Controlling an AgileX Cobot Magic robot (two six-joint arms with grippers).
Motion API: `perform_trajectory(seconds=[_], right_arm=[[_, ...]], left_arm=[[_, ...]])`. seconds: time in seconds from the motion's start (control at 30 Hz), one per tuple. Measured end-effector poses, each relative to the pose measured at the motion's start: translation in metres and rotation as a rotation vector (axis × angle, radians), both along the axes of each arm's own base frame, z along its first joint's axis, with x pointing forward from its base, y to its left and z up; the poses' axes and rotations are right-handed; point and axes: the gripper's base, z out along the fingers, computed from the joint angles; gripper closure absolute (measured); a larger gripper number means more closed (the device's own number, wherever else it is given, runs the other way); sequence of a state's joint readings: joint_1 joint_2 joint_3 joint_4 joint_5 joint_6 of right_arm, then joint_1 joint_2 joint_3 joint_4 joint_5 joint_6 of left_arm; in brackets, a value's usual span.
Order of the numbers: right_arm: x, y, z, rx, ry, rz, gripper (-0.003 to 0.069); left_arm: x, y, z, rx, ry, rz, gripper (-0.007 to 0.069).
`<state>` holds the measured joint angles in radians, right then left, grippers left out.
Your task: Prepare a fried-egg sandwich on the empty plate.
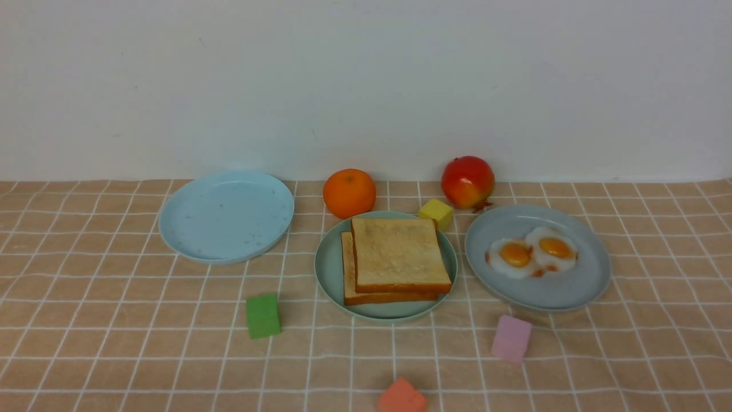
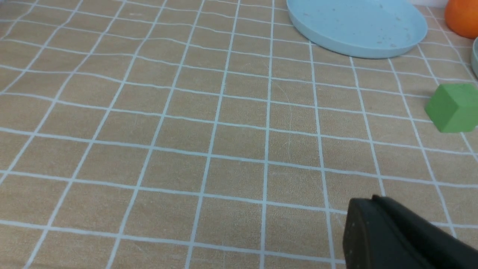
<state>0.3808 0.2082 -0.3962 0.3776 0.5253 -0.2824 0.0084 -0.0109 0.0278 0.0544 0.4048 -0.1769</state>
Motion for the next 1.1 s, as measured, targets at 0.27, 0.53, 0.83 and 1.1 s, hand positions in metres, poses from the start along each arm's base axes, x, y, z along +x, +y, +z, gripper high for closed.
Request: perform_trajectory(seconds=[0.27, 0.53, 0.83, 1.1], right_arm=[[0.0, 0.0, 0.0, 0.001, -0.002, 0.0, 0.0463], [0.0, -0.003, -0.006, -0.04, -0.014, -0.032, 0.0451], [0.003, -0.014, -0.018, -0.134, -0.012, -0.184, 0.044], [-0.002, -0.027, -0.071, -0.07, 0.056, -0.407, 0.0432]], left_arm=[[0.0, 0.0, 0.0, 0.001, 0.0, 0.0, 0.0617], [0.0, 0.0, 0.0, 0.002, 0.0, -0.001, 0.061], [0.0, 0.0, 0.0, 0.001, 0.0, -0.001, 0.0605], [0.0, 0.0, 0.0, 0.001, 0.0, -0.001, 0.0601]])
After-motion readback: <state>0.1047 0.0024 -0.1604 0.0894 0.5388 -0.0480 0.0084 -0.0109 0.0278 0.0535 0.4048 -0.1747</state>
